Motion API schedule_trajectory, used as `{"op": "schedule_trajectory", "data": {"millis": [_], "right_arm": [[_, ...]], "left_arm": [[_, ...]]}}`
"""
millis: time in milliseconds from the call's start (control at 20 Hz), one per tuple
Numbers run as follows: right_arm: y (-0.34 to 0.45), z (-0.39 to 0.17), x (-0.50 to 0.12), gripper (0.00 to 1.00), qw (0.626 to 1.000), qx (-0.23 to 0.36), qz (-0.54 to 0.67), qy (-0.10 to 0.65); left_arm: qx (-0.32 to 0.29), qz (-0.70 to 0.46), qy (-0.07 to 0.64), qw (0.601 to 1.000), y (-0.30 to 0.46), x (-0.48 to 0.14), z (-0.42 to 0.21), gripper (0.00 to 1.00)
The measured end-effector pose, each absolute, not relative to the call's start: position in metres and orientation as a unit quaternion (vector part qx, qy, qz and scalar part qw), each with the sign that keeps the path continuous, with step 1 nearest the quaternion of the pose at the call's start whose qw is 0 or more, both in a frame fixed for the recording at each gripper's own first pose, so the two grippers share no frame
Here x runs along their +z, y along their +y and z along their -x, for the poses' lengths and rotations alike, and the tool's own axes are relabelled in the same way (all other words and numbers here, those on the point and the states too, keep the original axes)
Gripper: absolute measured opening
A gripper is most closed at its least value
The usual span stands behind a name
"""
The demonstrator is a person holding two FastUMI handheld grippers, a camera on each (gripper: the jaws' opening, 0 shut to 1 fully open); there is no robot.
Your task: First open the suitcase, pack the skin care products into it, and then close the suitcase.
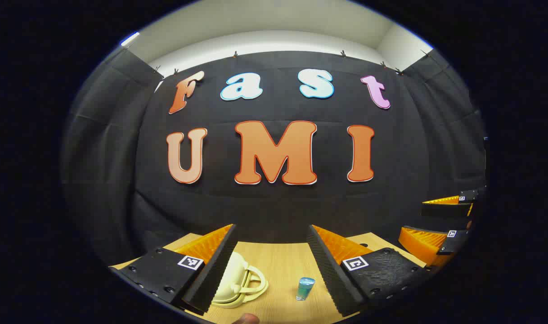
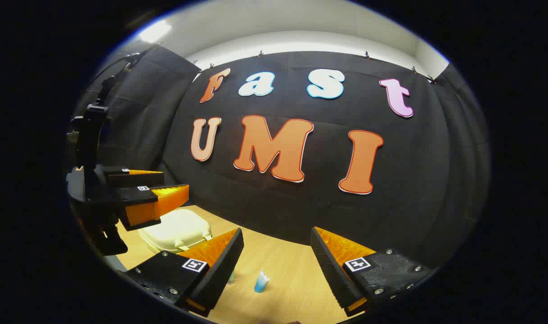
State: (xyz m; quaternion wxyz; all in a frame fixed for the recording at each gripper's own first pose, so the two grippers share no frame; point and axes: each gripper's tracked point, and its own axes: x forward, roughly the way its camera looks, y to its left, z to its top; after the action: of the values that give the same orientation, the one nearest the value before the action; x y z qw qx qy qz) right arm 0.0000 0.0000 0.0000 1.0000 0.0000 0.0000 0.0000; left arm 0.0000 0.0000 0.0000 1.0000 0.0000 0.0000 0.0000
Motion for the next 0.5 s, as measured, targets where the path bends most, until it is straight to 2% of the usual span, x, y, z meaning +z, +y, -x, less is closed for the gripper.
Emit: {"op": "schedule_trajectory", "data": {"millis": [200, 500], "right_arm": [[0.002, -0.005, -0.003, 0.95, 1.0, 0.004, -0.003, 0.008], [0.01, -0.022, -0.003, 0.95, 0.999, -0.029, -0.018, 0.015]], "left_arm": [[0.008, -0.025, -0.023, 0.999, -0.001, 0.015, -0.004, 0.94], [-0.02, -0.046, -0.034, 0.998, 0.004, 0.014, -0.028, 1.0]]}}
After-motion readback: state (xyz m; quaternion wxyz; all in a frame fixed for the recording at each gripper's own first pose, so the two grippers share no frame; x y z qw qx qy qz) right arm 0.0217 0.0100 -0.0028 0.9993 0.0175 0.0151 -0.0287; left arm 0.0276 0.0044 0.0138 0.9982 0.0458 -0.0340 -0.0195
